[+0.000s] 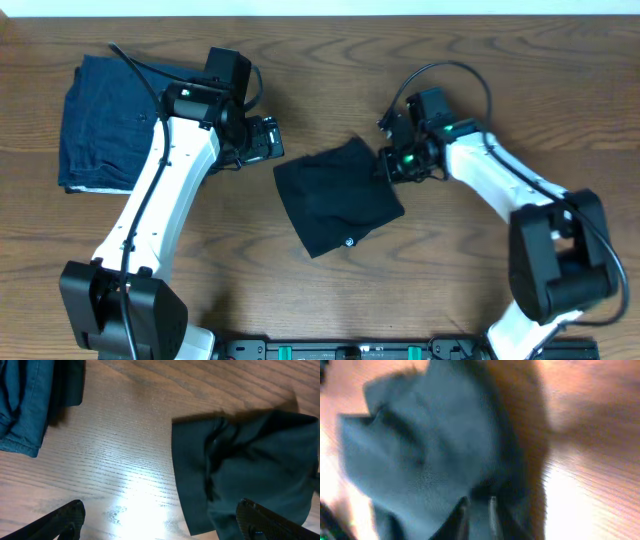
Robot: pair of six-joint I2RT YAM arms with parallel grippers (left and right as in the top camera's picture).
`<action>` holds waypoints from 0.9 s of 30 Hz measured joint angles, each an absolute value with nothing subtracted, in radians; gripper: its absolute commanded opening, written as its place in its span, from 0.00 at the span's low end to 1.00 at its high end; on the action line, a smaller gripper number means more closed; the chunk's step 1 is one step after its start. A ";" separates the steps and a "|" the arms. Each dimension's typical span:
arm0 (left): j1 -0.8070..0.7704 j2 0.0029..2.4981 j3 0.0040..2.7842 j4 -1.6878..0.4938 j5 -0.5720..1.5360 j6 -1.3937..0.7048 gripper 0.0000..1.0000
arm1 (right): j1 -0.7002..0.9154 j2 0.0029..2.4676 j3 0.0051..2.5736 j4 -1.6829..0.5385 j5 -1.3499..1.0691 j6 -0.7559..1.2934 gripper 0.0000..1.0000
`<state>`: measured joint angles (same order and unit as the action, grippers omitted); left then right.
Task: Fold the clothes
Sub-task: 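Retract the right gripper rightward and move the left gripper toward the bundle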
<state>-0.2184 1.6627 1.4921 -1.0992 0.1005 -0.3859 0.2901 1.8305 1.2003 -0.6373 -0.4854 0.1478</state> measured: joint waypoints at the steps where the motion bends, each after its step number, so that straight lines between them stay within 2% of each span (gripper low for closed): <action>1: -0.218 1.663 1.492 -1.099 0.101 -0.386 0.98 | 0.278 1.811 1.216 -0.658 -0.478 0.145 0.34; 3: -0.218 1.663 1.492 -1.099 0.101 -0.386 0.98 | 0.237 1.747 1.264 -0.720 -0.455 0.146 0.48; 4: -0.218 1.663 1.492 -1.095 0.101 -0.386 0.98 | 0.218 1.716 1.282 -0.741 -0.443 0.147 0.60; 8: -0.218 1.663 1.492 -1.047 0.101 -0.386 0.98 | 0.108 1.575 1.325 -0.817 -0.364 0.139 0.78; 11: -0.218 1.663 1.492 -1.019 0.102 -0.391 0.98 | 0.010 1.516 1.328 -0.875 -0.295 0.138 0.99; 13: -0.218 1.663 1.492 -1.013 0.109 -0.408 0.99 | -0.047 1.509 1.328 -0.899 -0.253 0.136 0.99; 14: -0.219 1.663 1.492 -1.013 0.118 -0.418 0.88 | -0.073 1.510 1.328 -0.909 -0.236 0.134 0.99; 16: -0.226 1.663 1.492 -1.017 0.135 -0.452 0.83 | -0.111 1.514 1.328 -0.918 -0.217 0.133 0.99; 24: -0.395 1.664 1.462 -1.027 0.146 -0.591 0.84 | -0.162 1.514 1.328 -0.919 -0.189 0.133 0.99; 27: -0.474 1.673 1.420 -1.010 0.129 -0.636 0.95 | -0.162 1.514 1.328 -0.919 -0.187 0.133 0.99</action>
<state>-0.4744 1.6730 1.4200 -1.0100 0.1291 -0.6365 -0.1619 1.5135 1.3285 -0.9192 -0.1867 0.1329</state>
